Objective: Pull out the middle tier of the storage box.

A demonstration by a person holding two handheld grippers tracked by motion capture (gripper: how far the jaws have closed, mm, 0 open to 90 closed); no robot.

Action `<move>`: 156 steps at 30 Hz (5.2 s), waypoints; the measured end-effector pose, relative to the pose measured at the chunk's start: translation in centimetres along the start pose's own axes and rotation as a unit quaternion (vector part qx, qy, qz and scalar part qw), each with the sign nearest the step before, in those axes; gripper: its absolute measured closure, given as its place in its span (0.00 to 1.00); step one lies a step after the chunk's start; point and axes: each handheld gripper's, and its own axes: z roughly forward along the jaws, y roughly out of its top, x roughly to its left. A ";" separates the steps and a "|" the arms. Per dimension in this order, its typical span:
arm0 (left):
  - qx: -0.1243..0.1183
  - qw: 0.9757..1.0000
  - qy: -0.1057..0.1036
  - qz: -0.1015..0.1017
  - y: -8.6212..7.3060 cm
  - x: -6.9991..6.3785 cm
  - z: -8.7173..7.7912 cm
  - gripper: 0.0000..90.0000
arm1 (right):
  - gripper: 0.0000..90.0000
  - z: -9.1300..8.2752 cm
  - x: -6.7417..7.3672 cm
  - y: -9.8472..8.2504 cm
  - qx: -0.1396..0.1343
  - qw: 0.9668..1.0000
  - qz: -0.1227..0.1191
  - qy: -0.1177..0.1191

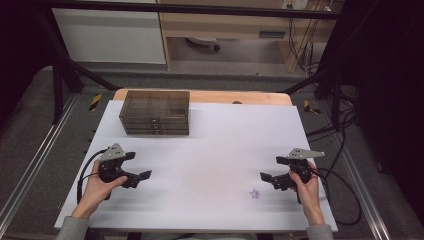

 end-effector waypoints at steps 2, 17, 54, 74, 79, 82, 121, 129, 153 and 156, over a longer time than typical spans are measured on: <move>0.001 1.000 0.000 0.000 0.0 0.0 0.1 0.01 | 0.00 0.0 0.0 0.0 0.000 1.000 0.001 0.000; 0.001 1.000 0.005 -0.002 0.2 0.1 0.1 0.01 | 0.00 0.1 0.0 0.0 0.001 1.000 -0.004 0.000; 0.018 0.999 0.045 0.010 1.5 1.0 -1.1 0.02 | 0.01 0.1 0.0 0.0 0.002 1.000 -0.004 -0.003; 0.012 0.998 0.051 0.028 3.1 1.3 -1.1 0.02 | 0.01 -0.1 0.0 0.0 0.002 1.000 -0.003 -0.006; 0.014 0.998 0.053 0.036 3.4 1.5 -0.9 0.02 | 0.01 0.0 0.0 0.0 0.003 1.000 -0.003 -0.006; 0.016 0.998 0.054 0.041 3.5 1.5 -0.9 0.02 | 0.01 0.0 -0.1 0.0 0.003 1.000 -0.005 -0.006; 0.077 0.980 0.094 0.156 6.1 1.9 1.7 0.02 | 0.01 0.1 0.0 0.0 0.007 1.000 -0.007 -0.006; 0.085 0.973 0.107 0.187 6.7 1.9 2.3 0.02 | 0.01 0.1 0.0 0.0 0.007 1.000 -0.006 -0.006; 0.116 0.945 0.139 0.271 6.3 2.6 4.9 0.07 | 0.01 0.1 0.0 0.0 0.008 1.000 -0.007 -0.007; 0.118 0.941 0.143 0.282 6.1 2.8 5.2 0.07 | 0.01 0.1 0.0 0.0 0.007 1.000 -0.007 -0.006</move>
